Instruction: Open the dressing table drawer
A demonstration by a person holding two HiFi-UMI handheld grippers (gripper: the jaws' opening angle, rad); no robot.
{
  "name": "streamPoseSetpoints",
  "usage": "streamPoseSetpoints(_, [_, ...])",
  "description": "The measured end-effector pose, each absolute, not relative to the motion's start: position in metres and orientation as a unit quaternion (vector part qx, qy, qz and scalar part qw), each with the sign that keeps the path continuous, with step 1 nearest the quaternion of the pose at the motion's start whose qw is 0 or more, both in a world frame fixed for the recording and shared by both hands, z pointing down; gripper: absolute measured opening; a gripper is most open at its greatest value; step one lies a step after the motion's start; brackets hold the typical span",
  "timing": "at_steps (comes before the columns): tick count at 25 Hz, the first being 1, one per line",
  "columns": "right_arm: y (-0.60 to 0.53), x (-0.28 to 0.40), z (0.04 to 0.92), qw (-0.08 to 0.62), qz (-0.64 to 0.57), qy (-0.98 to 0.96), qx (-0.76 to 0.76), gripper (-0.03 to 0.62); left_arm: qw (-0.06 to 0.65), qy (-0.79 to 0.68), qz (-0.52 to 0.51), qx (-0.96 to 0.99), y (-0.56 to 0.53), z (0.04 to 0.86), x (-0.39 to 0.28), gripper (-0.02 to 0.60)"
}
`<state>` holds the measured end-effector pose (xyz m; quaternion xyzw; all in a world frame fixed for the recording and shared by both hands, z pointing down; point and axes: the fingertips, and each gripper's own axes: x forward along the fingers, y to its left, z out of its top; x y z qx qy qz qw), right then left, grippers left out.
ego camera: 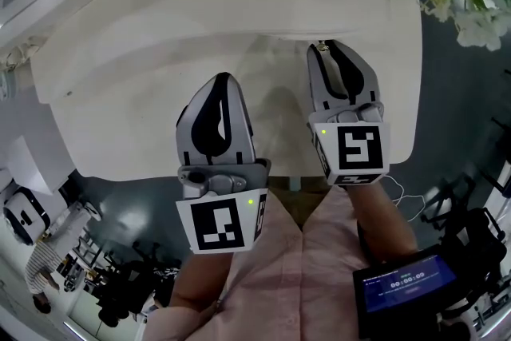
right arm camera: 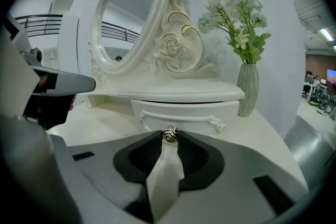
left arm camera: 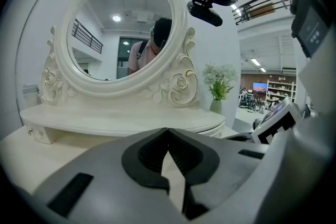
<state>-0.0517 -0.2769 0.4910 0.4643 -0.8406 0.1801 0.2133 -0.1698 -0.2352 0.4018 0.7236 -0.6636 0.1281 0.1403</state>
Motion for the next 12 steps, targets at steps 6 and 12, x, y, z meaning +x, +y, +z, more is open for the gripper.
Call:
streamPoseSetpoints(6, [-0.270,-0.052,0.491,0.212,0.180,-0.840,0.466,0.103,0.137,-0.662,0.127,0.726,-0.228,0.400,-0.170,0.021])
streamPoseSetpoints(12, [-0.261,-0.052,0.492,0.213,0.182,-0.839,0.467,0.103,0.137,-0.660,0.129,0.727,-0.220,0.401,-0.170,0.021])
